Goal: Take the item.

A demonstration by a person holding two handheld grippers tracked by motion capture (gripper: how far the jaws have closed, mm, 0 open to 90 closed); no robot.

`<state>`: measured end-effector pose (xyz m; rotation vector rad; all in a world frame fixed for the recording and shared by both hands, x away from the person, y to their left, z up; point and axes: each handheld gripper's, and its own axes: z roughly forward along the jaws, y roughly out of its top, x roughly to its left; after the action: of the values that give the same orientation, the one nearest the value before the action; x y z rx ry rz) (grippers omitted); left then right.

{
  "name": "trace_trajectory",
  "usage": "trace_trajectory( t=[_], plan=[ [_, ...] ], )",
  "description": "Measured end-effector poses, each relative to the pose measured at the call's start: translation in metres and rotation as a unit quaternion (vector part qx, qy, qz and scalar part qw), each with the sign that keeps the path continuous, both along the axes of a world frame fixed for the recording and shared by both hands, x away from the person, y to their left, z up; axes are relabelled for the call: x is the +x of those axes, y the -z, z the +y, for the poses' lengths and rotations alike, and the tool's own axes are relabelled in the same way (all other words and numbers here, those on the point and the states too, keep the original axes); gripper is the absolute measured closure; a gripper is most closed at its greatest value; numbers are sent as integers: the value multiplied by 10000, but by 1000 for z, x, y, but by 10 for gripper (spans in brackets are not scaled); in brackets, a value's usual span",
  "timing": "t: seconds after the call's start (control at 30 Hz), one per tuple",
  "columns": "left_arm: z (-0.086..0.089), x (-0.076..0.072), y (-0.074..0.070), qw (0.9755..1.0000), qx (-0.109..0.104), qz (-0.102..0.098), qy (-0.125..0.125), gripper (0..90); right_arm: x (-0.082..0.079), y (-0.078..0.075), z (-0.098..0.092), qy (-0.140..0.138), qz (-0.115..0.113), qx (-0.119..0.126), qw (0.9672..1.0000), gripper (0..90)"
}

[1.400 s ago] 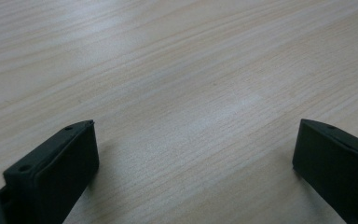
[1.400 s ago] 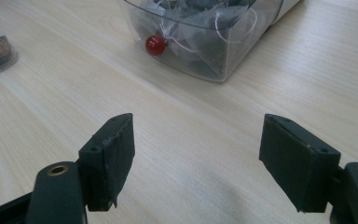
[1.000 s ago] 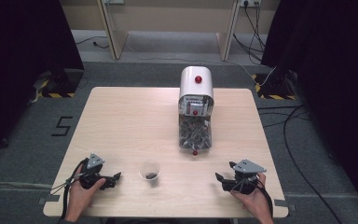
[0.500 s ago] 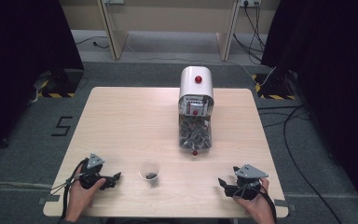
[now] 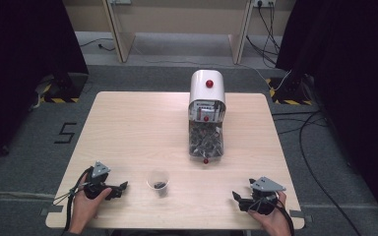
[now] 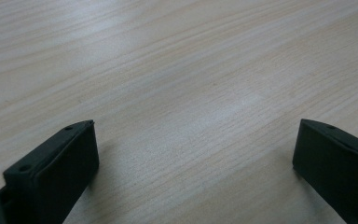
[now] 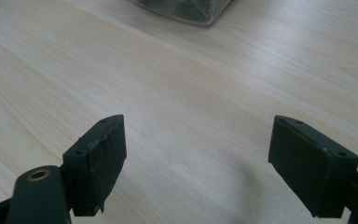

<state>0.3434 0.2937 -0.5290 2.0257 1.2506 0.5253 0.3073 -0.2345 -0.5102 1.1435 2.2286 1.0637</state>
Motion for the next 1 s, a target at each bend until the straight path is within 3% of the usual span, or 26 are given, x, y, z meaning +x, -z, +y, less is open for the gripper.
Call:
trace_trajectory(
  t=[1.0],
  plan=[
    [0, 0, 0, 10000, 0, 1, -1, 0, -22, 15, -19, 239, 99, 52, 9997, 200]
  ],
)
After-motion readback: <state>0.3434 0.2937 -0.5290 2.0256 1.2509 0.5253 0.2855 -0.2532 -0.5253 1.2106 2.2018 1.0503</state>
